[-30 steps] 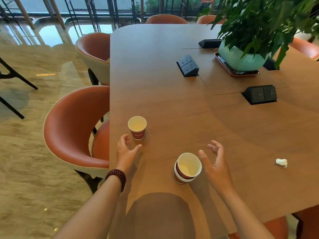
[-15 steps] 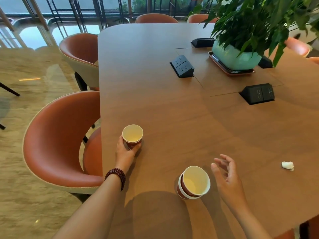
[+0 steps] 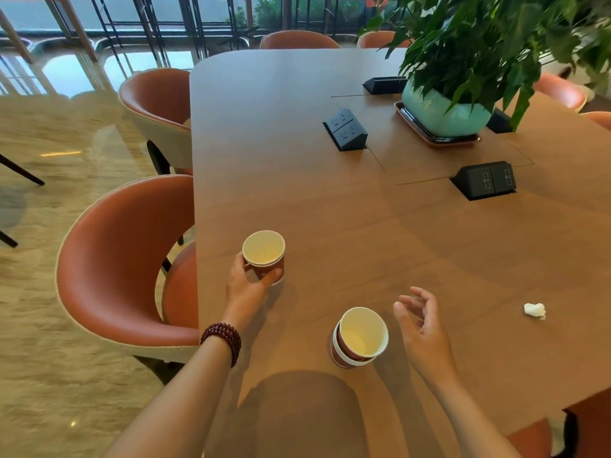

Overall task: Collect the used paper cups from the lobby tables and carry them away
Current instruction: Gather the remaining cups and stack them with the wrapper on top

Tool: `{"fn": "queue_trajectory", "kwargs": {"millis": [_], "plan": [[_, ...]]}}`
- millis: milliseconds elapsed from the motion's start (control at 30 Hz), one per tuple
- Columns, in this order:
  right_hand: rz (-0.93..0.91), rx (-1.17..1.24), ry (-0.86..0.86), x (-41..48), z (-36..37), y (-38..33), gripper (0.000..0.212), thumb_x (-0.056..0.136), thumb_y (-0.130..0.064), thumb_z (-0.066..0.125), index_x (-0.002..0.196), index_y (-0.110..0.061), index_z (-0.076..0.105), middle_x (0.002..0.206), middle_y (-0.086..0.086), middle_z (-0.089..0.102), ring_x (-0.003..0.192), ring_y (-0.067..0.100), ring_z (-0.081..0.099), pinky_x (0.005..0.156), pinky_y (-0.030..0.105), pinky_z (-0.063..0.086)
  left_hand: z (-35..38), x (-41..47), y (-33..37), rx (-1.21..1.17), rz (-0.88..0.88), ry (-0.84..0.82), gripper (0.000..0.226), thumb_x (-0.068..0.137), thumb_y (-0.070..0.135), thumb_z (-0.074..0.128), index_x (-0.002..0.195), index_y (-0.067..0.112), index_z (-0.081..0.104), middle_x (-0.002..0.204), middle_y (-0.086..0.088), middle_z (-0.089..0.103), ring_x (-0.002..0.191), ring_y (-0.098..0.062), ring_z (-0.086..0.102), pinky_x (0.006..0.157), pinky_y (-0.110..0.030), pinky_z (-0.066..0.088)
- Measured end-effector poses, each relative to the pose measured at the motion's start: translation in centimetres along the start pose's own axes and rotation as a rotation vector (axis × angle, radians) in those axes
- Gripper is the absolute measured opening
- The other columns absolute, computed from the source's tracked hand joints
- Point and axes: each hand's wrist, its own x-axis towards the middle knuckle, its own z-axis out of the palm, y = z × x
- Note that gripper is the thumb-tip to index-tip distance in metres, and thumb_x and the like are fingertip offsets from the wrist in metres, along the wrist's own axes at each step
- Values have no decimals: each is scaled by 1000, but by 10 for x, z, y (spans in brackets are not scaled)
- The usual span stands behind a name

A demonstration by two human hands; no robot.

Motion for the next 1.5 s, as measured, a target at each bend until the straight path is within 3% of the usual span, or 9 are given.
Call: {"fn": "queue_trajectory", "kwargs": {"millis": [167,400,567,733,900,1067,1167,1267,1500], "plan": [[-13,16,4,-6,-11,-5,33,91,-25,57,122,-24,43,113,-2,59,112,13,53,86,29,41,7,-42,42,0,137,-85,68,70,25,81,125,31,41,115,17,53,101,5,51,79,-9,35],[-17,12,-9,-18,-37,-9,33,93,-25,55,124,-21,43,107,-6,57,109,13,53,86,29,42,31,-105,79,-45,269,-272,67,68,29,81,124,33,44,118,21,55,105,14,50,83,0,37],[8,1,3,-24,-56,-1,33,93,-28,54,123,-24,43,106,-11,58,106,9,53,76,19,41,48,-134,66,28,225,-370,62,69,38,80,117,51,43,115,34,54,110,19,44,83,1,36],[36,-9,51,-30,-72,13,31,92,-28,56,121,-26,44,103,-13,59,104,6,54,74,15,39,60,-142,49,124,214,-349,65,70,32,81,111,58,38,119,34,45,116,7,42,88,-8,34],[55,-9,68,-30,-84,25,29,92,-26,56,118,-27,44,103,-9,61,102,7,56,76,18,40,64,-140,33,207,201,-362,66,72,24,80,121,41,40,124,18,44,125,-9,38,101,-24,31],[78,-26,84,-22,-98,37,28,92,-25,56,117,-29,43,100,-11,60,99,6,56,77,20,39,68,-147,23,78,96,-448,68,69,25,82,119,48,43,124,23,51,110,17,45,85,-9,38],[118,-25,103,-12,-113,48,30,92,-24,56,120,-25,44,100,-10,59,97,10,58,78,22,39,78,-150,16,46,64,-452,80,66,15,84,128,39,39,127,17,50,109,10,48,88,-14,38],[153,-69,109,4,-132,60,32,91,-21,56,122,-21,45,102,-6,58,97,13,57,80,25,37,87,-148,11,-16,39,-387,76,67,1,81,119,43,44,120,13,53,100,4,55,70,-6,45],[153,-371,160,69,-196,92,37,91,-8,50,127,-14,52,127,8,50,114,24,51,93,37,43,101,-138,6,72,106,-260,80,65,7,83,120,45,40,119,23,51,111,-13,50,87,-23,39]]}}
